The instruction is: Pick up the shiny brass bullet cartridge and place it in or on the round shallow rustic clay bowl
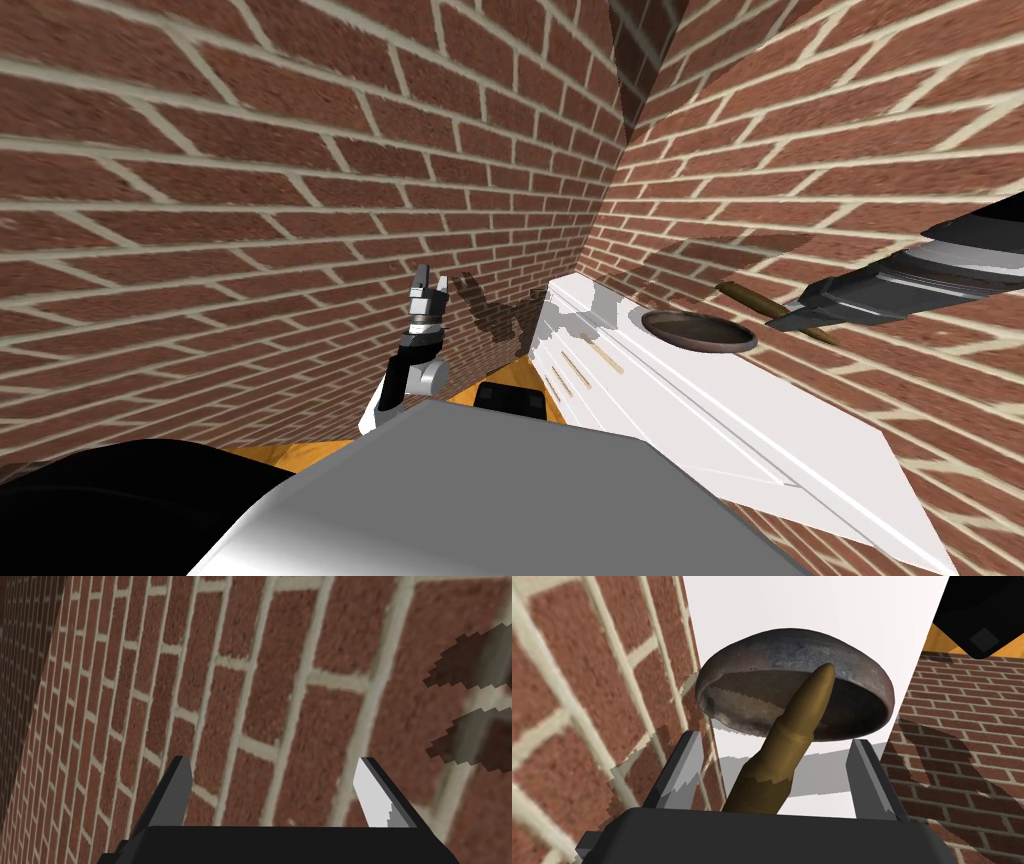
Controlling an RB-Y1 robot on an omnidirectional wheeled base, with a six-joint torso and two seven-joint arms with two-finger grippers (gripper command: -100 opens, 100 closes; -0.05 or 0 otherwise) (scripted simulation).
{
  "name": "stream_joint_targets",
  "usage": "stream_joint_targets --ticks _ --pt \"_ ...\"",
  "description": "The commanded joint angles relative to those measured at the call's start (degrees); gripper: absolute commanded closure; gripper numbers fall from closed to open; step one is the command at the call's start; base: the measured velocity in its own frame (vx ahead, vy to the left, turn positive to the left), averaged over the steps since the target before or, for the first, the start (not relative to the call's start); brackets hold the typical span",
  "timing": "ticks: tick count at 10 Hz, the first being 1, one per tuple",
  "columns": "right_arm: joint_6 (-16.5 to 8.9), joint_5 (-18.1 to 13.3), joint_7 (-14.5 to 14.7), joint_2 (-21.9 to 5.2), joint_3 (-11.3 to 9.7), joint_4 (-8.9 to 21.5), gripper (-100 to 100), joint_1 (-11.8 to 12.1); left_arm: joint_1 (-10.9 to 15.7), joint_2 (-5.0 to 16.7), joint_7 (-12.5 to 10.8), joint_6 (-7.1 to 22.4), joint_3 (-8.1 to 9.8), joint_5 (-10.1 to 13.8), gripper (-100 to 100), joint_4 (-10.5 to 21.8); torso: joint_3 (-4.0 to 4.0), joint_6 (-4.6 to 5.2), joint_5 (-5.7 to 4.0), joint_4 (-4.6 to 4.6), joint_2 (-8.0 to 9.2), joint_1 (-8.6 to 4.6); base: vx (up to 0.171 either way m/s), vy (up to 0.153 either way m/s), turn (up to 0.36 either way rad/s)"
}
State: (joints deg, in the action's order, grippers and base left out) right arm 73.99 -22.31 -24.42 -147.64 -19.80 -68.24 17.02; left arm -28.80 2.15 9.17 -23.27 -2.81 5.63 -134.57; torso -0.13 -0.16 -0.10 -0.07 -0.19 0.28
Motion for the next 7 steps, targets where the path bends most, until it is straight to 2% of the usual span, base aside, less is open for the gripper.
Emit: stream_joint_targets --ticks 1,4,5,6,7 --pt "0.0 0.0 0.0 0.0 0.0 0.0 -100 0.0 0.0 0.0 0.0 0.0 0.0 0.0 0 0.0 0.0 0.0 0.0 0.0 0.0 0.0 0.0 0.0 0.0" --pt "0.0 0.0 0.0 0.0 0.0 0.0 -100 0.0 0.0 0.0 0.0 0.0 0.0 0.0 0 0.0 0.04 0.01 -0.01 0.02 0.07 -0.03 0.0 0.0 0.0" --pt "0.0 0.0 0.0 0.0 0.0 0.0 0 0.0 0.0 0.0 0.0 0.0 0.0 0.0 0 0.0 0.05 0.01 -0.01 0.02 0.07 -0.03 0.0 0.0 0.0" --pt "2.1 0.9 -0.8 -2.1 0.3 0.1 -100 -1.4 0.0 0.0 0.0 0.0 0.0 0.0 0 0.0 0.05 0.01 -0.01 0.02 0.07 -0.03 0.004 -0.054 -0.065" --pt "2.8 1.3 -1.0 -2.8 0.3 0.1 -100 -1.9 0.0 0.0 0.0 0.0 0.01 0.0 0 0.0 0.06 0.02 -0.01 0.04 0.08 -0.16 0.011 -0.088 -0.036"
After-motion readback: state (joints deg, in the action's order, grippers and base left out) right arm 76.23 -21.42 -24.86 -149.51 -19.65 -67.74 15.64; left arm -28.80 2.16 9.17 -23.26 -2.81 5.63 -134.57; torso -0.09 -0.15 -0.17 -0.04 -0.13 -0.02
